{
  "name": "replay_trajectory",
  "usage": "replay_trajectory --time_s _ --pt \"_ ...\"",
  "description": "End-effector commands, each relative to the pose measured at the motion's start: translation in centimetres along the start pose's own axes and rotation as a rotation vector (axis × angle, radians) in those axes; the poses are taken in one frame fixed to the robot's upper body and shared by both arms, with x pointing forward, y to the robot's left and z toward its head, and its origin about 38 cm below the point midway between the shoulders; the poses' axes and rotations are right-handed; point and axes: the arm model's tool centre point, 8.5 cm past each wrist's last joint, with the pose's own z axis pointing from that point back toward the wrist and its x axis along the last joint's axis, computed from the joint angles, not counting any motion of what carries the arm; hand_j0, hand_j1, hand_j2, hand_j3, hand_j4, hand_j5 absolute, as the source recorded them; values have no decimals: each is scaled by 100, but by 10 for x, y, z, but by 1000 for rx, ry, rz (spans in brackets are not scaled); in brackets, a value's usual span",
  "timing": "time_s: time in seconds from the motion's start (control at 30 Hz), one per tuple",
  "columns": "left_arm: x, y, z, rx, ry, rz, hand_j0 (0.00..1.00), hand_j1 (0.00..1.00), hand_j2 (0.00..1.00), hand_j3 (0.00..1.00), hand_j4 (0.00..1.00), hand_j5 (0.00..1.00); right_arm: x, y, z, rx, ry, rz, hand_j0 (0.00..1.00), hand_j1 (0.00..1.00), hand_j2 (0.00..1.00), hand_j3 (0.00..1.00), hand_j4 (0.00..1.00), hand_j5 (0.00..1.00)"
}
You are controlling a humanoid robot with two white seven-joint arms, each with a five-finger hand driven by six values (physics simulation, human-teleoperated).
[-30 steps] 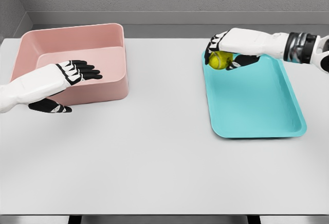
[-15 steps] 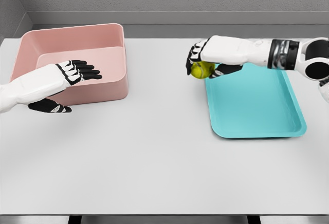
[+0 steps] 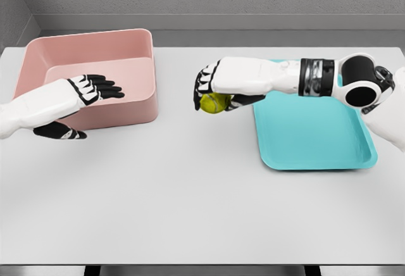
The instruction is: Put the tennis from the blue tray into the pink basket with both arms
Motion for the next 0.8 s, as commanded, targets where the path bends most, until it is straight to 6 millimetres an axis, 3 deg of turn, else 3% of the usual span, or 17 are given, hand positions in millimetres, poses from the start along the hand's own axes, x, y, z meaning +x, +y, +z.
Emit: replay_trajectory --time_s 0.0,0.23,0.37,0.6,0.77 --pt "0 1 1 4 1 5 100 100 100 100 100 100 3 0 -6 -10 -16 -8 54 54 54 54 54 54" --pt "-1 2 1 6 3 3 100 100 100 100 100 100 16 21 -21 19 -63 -43 54 54 54 54 54 54" --pt "-1 2 1 8 2 3 100 100 100 100 100 100 23 21 -34 13 -96 -47 54 54 54 54 54 54" --pt "-1 3 2 7 3 3 100 100 100 100 100 100 28 40 -51 61 -120 -73 54 54 54 54 54 54" --pt "3 8 2 4 -7 -14 100 100 100 100 100 100 25 51 -53 87 -108 -86 54 54 54 54 54 54"
